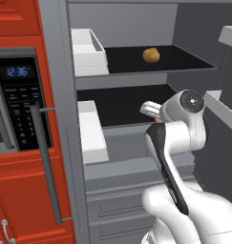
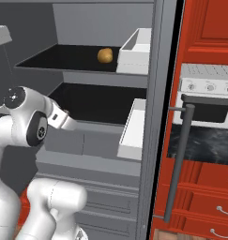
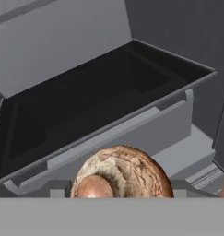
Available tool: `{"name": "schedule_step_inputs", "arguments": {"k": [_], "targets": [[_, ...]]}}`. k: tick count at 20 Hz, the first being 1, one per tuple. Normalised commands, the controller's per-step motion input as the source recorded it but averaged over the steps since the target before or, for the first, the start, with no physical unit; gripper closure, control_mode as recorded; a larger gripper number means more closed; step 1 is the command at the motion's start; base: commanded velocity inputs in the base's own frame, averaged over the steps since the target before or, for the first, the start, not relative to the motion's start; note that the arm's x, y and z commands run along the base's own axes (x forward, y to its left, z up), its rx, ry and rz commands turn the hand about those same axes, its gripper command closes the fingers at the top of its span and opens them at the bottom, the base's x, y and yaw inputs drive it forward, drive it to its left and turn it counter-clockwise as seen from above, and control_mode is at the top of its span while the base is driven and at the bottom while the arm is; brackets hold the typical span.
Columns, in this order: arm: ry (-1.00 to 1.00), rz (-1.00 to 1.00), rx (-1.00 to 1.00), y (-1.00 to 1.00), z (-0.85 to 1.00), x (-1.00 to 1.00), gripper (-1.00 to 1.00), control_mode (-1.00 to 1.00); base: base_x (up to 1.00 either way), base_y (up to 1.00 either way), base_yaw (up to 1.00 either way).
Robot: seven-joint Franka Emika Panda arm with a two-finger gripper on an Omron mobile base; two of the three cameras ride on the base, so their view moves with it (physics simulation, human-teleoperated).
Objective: Place the cold items (potato and mushroom) from the fridge in one tupperware on the dining counter. Place the warm items (hot dog and kebab skewer) in the stove area in another tupperware.
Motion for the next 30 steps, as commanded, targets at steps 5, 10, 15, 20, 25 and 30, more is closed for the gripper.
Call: {"name": "schedule_step_inputs", "arguments": {"k": [5,10,15,20,25,30], "targets": [[0.05,0.01,0.00,-0.01,0.45,-0.77,1.00,-1.00,0.00,0.00,0.00],[0.09,0.03,0.00,-0.02,0.47,-0.74,1.00,-1.00,0.00,0.00,0.00],[0.09,0.05,0.00,-0.05,0.45,-0.68,1.00,-1.00,0.00,0.00,0.00],[0.03,0.06,0.00,-0.08,0.22,-0.72,1.00,-1.00,0.00,0.00,0.00],[0.00,0.02,0.00,-0.08,0.00,-0.56,1.00,-1.00,0.00,0.00,0.00],[0.00,0.00,0.00,0.00,0.00,0.00,1.00,-1.00,0.00,0.00,0.00]]}}
